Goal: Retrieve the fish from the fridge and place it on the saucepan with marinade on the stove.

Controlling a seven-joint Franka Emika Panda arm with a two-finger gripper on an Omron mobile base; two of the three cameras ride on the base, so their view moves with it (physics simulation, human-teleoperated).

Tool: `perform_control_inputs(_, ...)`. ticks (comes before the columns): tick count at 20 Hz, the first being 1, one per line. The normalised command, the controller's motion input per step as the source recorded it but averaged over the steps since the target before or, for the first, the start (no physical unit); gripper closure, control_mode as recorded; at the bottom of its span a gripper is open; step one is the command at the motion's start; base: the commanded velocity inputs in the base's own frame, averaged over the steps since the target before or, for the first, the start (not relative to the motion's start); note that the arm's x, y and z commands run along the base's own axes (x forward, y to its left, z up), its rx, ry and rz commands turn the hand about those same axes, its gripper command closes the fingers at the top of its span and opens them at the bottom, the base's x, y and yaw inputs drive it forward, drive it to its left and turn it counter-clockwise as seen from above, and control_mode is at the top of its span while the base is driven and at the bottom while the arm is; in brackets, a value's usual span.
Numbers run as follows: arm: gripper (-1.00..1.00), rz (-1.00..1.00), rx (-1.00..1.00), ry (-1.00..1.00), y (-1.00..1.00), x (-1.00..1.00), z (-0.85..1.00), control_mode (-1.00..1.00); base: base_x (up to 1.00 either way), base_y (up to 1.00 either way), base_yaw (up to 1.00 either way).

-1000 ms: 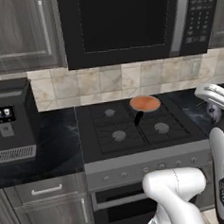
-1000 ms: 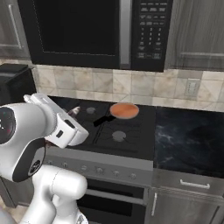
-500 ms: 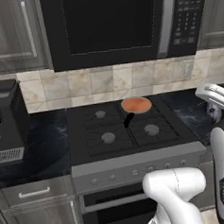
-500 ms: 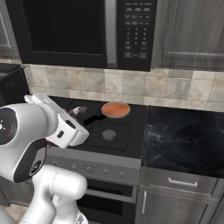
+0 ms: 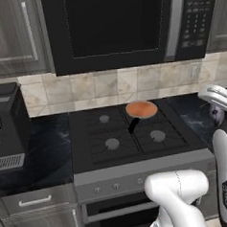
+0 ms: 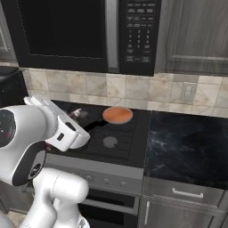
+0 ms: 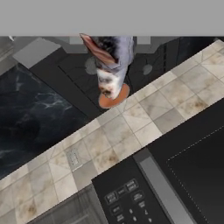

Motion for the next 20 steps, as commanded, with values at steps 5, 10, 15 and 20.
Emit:
perform_control_inputs(5,1.0,0.0,0.0,0.0,0.0,0.0,0.0,1.0,0.43,-0.14,0.03)
perform_control_inputs(10,1.0,0.0,0.0,0.0,0.0,0.0,0.0,1.0,0.36,-0.12,0.01)
perform_control_inputs(15,1.0,0.0,0.0,0.08,0.0,0.13,-0.02,-1.0,0.2,-0.01,0.0)
perform_control_inputs(20,1.0,0.0,-0.03,0.32,0.01,0.53,-0.07,-1.0,0.0,0.0,0.0)
